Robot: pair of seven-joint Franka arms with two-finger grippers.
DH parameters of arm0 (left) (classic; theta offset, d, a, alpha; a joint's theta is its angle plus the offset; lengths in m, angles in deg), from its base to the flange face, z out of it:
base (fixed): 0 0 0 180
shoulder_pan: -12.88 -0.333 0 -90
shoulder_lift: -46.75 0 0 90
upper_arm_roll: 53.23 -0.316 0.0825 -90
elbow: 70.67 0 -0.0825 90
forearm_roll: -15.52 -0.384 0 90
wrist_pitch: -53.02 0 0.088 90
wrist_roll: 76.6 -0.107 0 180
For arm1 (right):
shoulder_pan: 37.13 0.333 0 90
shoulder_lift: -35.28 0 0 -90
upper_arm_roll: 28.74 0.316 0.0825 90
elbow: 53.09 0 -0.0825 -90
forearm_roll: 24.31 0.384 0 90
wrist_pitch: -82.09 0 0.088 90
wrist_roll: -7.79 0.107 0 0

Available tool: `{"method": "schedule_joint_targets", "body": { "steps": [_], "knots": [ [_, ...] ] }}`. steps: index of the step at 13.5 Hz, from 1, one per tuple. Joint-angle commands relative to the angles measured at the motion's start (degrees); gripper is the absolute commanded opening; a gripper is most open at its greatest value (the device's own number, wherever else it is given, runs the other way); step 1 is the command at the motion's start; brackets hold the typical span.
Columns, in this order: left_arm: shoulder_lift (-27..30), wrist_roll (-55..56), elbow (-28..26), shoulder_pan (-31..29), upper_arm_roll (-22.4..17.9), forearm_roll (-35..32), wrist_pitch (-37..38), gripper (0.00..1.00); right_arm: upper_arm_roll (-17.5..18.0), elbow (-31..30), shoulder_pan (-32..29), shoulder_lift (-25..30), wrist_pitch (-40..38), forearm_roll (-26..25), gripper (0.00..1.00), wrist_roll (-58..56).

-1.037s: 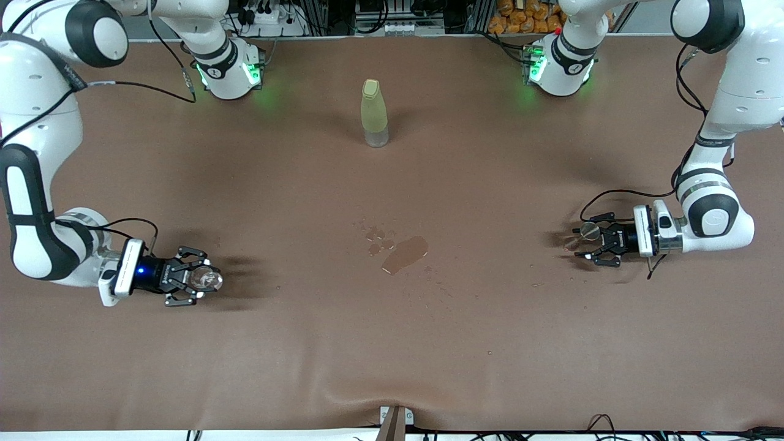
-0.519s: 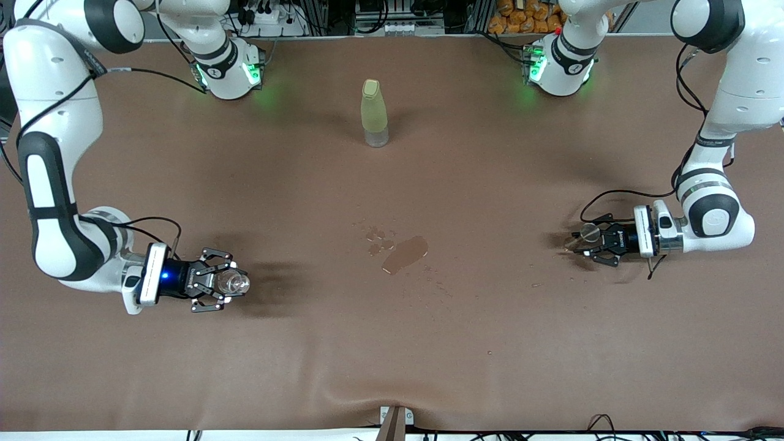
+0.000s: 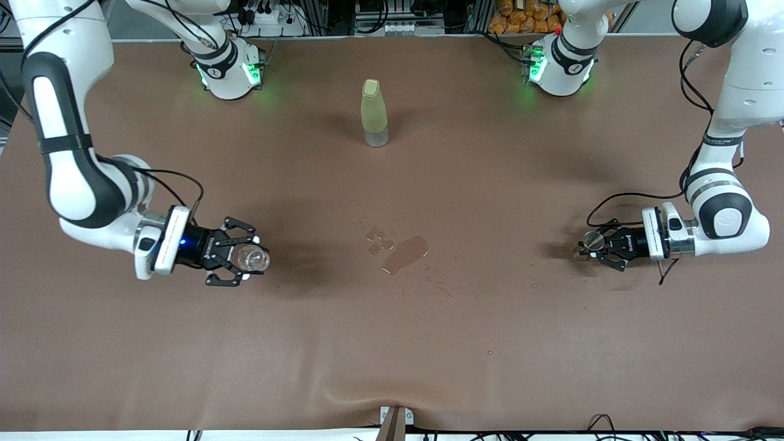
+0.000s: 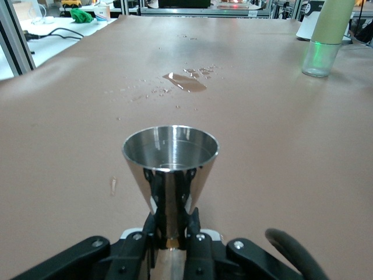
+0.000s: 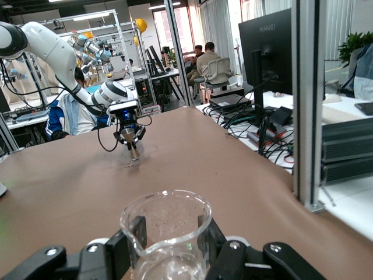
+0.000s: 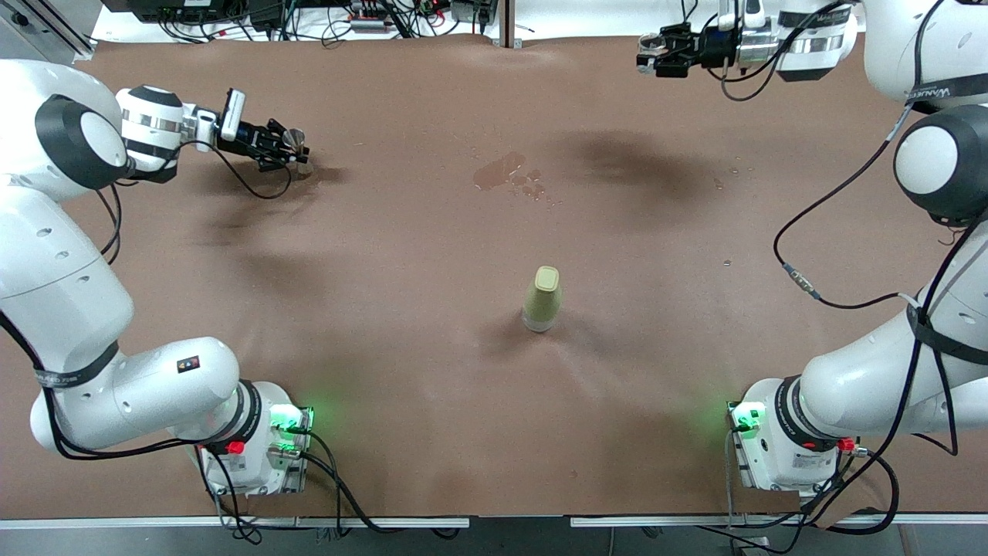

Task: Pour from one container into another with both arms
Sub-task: 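Lift the beaker with the right gripper while the left gripper brings the jigger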

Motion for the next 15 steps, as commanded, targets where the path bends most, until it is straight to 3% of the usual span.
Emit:
{"method": "schedule_joint_targets", "body": {
  "steps": [1, 6, 12, 15],
  "knots": [
    [3.0, -0.2, -0.5, 0.7, 1.4, 1.0, 0.0, 0.0, -0.6, -5.3, 2.0, 1.9, 0.5, 6.5, 0.0, -5.2],
    [3.0, -0.1, -0.5, 1.4, 3.0, 6.7, -0.2, 0.0, -0.4, -11.8, 6.6, 1.7, 0.1, 18.9, 0.0, -20.2],
    [2.5, -0.1, -0.5, 5.6, 3.0, 10.0, -3.4, 0.0, -0.4, -11.1, 20.8, 0.3, 3.3, 38.4, 0.0, -26.0],
    [2.6, -0.1, -0.5, 6.5, 3.0, 10.9, -3.9, 0.0, -0.4, -9.1, 23.0, 0.3, 5.4, 40.8, 0.0, -27.0]
  ]
}}
